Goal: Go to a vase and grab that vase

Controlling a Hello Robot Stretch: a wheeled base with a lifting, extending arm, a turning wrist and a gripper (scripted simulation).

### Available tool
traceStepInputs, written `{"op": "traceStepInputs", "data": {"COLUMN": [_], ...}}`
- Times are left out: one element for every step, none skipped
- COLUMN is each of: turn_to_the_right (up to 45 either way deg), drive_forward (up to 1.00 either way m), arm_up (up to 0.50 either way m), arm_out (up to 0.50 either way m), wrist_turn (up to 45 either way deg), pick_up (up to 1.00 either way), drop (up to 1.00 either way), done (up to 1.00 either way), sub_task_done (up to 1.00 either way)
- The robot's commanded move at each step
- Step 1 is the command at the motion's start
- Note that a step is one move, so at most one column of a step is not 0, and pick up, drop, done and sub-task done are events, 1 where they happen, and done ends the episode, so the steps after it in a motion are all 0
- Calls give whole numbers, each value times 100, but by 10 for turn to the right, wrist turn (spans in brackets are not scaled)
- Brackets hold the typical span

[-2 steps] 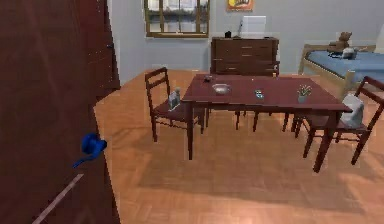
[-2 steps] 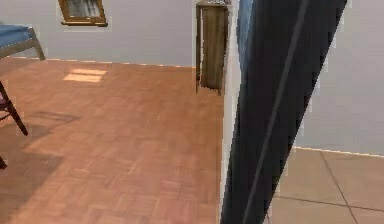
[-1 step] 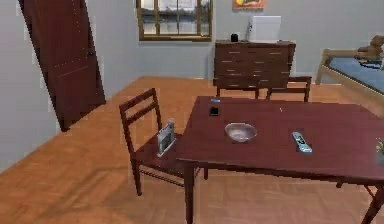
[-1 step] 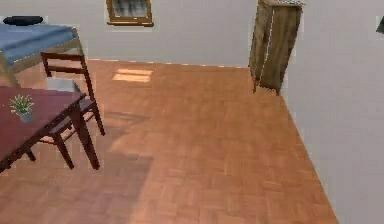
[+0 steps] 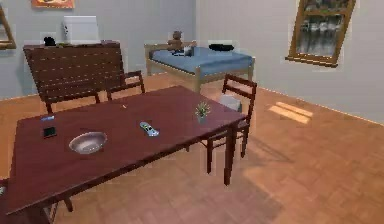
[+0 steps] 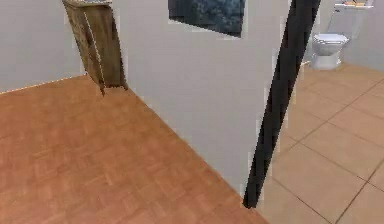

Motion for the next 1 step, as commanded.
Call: {"op": "traceStepInputs", "data": {"turn_to_the_right": [450], "drive_forward": [0], "arm_up": [0], "arm_out": [0], "wrist_turn": [0], "pick_up": [0], "drop": [0], "done": [0], "sub_task_done": [0]}}
